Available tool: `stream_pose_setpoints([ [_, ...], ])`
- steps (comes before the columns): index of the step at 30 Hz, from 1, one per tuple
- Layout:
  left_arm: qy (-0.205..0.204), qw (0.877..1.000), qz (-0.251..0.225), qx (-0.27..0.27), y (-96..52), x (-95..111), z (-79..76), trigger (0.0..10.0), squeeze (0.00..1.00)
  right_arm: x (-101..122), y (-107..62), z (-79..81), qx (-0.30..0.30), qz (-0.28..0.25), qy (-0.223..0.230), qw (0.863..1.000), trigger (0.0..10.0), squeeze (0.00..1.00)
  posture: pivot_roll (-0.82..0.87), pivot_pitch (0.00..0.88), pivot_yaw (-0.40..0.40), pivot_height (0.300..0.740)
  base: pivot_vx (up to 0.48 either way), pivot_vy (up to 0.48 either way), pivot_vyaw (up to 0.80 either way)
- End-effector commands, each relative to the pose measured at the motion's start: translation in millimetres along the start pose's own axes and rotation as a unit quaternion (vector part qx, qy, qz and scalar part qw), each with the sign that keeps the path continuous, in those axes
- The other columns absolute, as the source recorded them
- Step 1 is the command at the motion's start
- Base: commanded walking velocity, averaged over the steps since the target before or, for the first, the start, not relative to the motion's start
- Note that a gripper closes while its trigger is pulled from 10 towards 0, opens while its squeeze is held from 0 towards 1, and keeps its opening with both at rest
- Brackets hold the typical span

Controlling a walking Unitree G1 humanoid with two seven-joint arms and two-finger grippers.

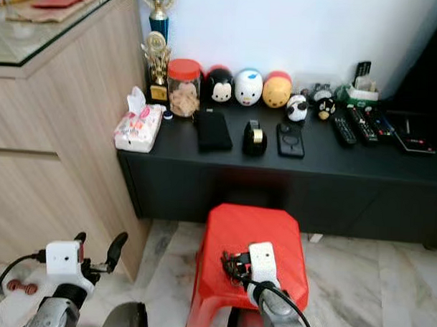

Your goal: Hang keys on a hook

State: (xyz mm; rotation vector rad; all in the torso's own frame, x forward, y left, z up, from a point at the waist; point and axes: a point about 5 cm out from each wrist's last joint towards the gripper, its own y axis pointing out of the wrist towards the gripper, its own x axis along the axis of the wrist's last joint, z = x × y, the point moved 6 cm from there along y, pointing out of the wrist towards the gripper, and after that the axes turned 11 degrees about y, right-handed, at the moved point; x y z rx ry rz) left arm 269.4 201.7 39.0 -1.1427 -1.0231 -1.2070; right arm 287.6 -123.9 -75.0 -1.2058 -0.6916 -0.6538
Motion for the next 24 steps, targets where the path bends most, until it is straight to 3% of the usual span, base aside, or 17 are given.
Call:
stream_pose_setpoints([
  [1,0.003,1.000,0.010,0.000,-1.7,-4.6,-0.4,10.0,0.00,-4.0,1.3,0.1,0.010,0.021,-0.007,1.000,10.0,0.00,0.06,0.049,-0.081,0.616,0.000,0.000,0.00],
  [24,0.008,1.000,0.014,0.006,-2.1,-8.0,6.4,10.0,0.00,-8.9,4.3,-6.6,-0.007,0.048,-0.010,0.999,10.0,0.00,0.06,0.055,-0.083,0.616,0.000,0.000,0.00],
])
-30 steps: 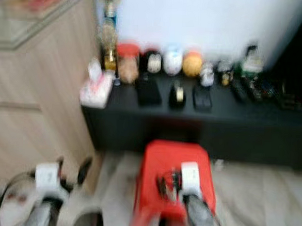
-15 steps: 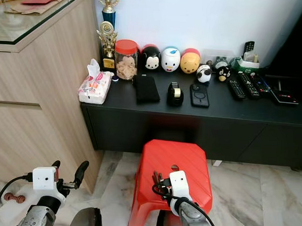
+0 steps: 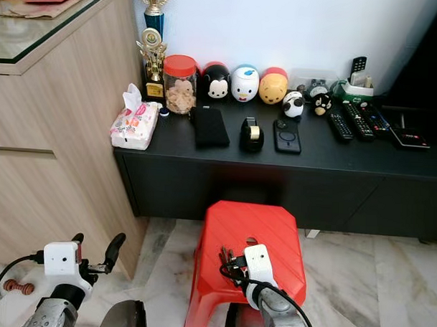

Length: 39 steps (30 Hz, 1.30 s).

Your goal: Hang keys on a hook

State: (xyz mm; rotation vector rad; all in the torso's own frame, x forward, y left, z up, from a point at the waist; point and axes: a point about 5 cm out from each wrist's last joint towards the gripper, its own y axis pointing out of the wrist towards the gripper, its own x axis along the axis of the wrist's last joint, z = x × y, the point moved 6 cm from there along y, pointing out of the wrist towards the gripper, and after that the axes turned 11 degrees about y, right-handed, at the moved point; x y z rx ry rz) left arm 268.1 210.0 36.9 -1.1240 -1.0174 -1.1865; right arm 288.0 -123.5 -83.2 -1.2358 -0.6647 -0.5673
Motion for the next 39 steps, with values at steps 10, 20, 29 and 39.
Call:
stream_pose_setpoints([
  [10,0.004,1.000,0.009,-0.011,0.4,-7.1,-5.1,10.0,0.00,-3.9,-2.4,-3.6,-0.002,-0.001,0.020,1.000,10.0,0.00,0.06,0.058,-0.083,0.616,0.000,0.000,0.00],
  [20,0.007,1.000,0.008,-0.009,0.2,-7.3,-4.3,10.0,0.00,-13.7,-2.6,-6.6,-0.009,0.028,0.022,0.999,10.0,0.00,0.06,0.063,-0.083,0.616,0.000,0.000,0.00],
  [29,0.008,1.000,0.006,-0.009,0.0,-6.1,-4.5,10.0,0.00,-16.8,-3.4,-8.6,-0.012,0.036,0.016,0.999,10.0,0.00,0.06,0.064,-0.083,0.616,0.000,0.000,0.00],
  [39,0.009,1.000,0.005,-0.009,-0.1,-5.0,-4.9,10.0,0.00,-16.0,-3.3,-7.7,-0.010,0.035,0.014,0.999,6.6,0.00,0.06,0.066,-0.083,0.616,0.000,0.000,0.00],
])
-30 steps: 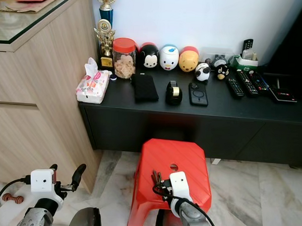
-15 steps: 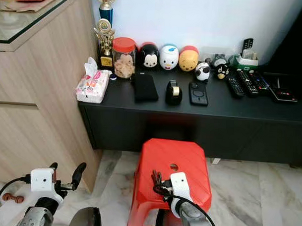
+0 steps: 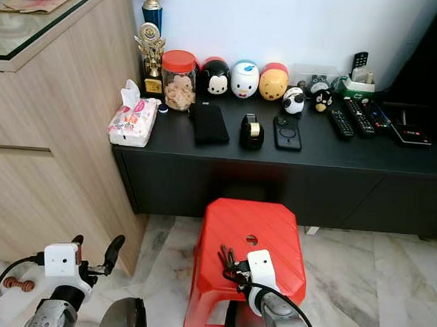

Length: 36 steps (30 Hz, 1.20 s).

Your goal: Hang keys on a hook

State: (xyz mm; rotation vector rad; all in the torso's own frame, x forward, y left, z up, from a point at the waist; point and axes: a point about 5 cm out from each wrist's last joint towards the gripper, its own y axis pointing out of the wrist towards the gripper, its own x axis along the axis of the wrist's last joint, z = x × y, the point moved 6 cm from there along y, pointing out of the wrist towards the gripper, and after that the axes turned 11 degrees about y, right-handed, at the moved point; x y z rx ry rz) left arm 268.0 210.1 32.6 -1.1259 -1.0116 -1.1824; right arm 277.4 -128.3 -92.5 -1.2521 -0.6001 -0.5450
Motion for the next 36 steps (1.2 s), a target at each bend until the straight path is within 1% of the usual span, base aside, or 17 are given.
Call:
stream_pose_setpoints([
  [1,0.008,1.000,0.002,-0.009,-0.5,-0.7,-4.3,10.0,0.00,-2.1,-0.7,-2.9,-0.003,0.008,-0.002,1.000,5.9,0.00,0.06,0.066,-0.083,0.616,0.000,0.000,0.00],
  [3,0.009,1.000,0.002,-0.009,-0.4,-0.6,-4.2,10.0,0.00,-1.7,-0.8,-2.9,-0.002,0.008,-0.001,1.000,3.7,0.00,0.06,0.066,-0.083,0.616,0.000,0.000,0.00],
  [5,0.009,1.000,0.003,-0.009,-0.1,-0.4,-4.2,10.0,0.00,-0.8,-0.9,-2.8,0.000,0.006,-0.001,1.000,0.0,0.00,0.06,0.067,-0.083,0.616,0.000,0.000,0.00],
  [16,0.010,1.000,0.004,-0.009,1.3,-0.3,-4.8,10.0,0.00,4.4,-0.7,-5.4,-0.001,0.003,-0.004,1.000,0.0,0.00,0.06,0.063,-0.085,0.616,0.000,0.000,0.00],
  [21,0.011,1.000,0.005,-0.010,1.7,-0.5,-5.2,10.0,0.00,11.3,-0.4,-6.8,-0.004,-0.007,-0.005,1.000,0.0,0.00,0.06,0.060,-0.085,0.616,0.000,0.000,0.00],
  [23,0.011,1.000,0.005,-0.010,2.1,-0.6,-5.6,10.0,0.00,19.2,-0.3,-7.9,-0.006,-0.022,-0.001,1.000,0.0,0.00,0.06,0.060,-0.085,0.616,0.000,0.000,0.00],
  [25,0.011,1.000,0.005,-0.011,2.1,-0.6,-5.7,10.0,0.00,20.7,-0.3,-8.3,-0.007,-0.025,-0.001,1.000,0.0,0.00,0.06,0.060,-0.085,0.616,0.000,0.000,0.00],
  [29,0.011,1.000,0.007,-0.011,2.0,-0.9,-5.9,10.0,0.00,42.1,-1.0,-6.7,-0.004,-0.067,0.002,0.998,0.0,0.00,0.06,0.060,-0.085,0.616,0.000,0.000,0.00],
  [31,0.012,1.000,0.007,-0.012,1.9,-1.2,-6.0,10.0,0.00,47.1,-1.3,-5.6,-0.001,-0.075,0.003,0.997,0.0,0.00,0.06,0.060,-0.085,0.616,0.000,0.000,0.00],
  [33,0.012,1.000,0.009,-0.012,1.9,-1.6,-6.5,10.0,0.00,62.1,-2.9,-2.4,0.005,-0.103,0.004,0.995,0.0,0.00,0.06,0.060,-0.086,0.616,0.000,0.000,0.00],
  [34,0.012,1.000,0.009,-0.012,2.0,-1.6,-6.6,10.0,0.00,63.2,-3.0,-2.3,0.006,-0.105,0.004,0.994,0.0,0.00,0.06,0.060,-0.086,0.616,0.000,0.000,0.00],
  [36,0.012,1.000,0.009,-0.013,2.0,-1.8,-7.0,10.0,0.00,75.9,-5.2,0.4,0.012,-0.132,0.013,0.991,0.0,0.00,0.06,0.060,-0.086,0.616,0.000,0.000,0.00],
])
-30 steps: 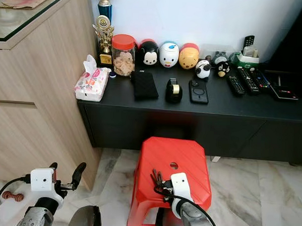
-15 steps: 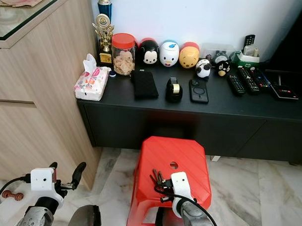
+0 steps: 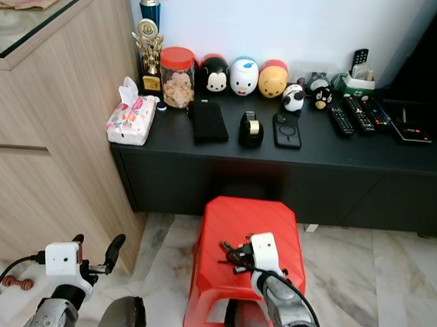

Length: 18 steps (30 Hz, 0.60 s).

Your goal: Hang keys on a hook

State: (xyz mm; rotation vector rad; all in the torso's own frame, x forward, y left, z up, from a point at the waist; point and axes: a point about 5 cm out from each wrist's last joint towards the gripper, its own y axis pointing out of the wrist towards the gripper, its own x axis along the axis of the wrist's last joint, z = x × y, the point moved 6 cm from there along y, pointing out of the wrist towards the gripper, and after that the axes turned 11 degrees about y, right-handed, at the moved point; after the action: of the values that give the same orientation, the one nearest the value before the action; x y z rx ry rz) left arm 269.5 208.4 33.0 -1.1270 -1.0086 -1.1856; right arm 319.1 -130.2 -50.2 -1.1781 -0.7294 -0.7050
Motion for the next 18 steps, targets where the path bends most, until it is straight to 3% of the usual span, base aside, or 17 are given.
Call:
stream_pose_setpoints([
  [1,0.011,1.000,0.009,-0.011,0.5,-2.7,-5.3,10.0,0.00,16.9,0.1,-1.2,0.001,-0.033,0.010,0.999,0.0,0.00,0.06,0.060,-0.086,0.616,0.000,0.000,0.00],
  [13,0.014,1.000,0.011,-0.012,1.3,-3.4,-6.4,10.0,0.00,53.7,-3.0,3.2,0.008,-0.112,0.028,0.993,0.0,0.00,0.06,0.057,-0.091,0.616,0.000,0.000,0.00],
  [18,0.014,1.000,0.026,-0.003,1.6,-13.4,-2.3,10.0,0.00,74.3,-15.0,-6.5,-0.028,-0.179,0.048,0.982,0.0,0.00,0.05,0.058,-0.094,0.616,0.000,0.000,0.00],
])
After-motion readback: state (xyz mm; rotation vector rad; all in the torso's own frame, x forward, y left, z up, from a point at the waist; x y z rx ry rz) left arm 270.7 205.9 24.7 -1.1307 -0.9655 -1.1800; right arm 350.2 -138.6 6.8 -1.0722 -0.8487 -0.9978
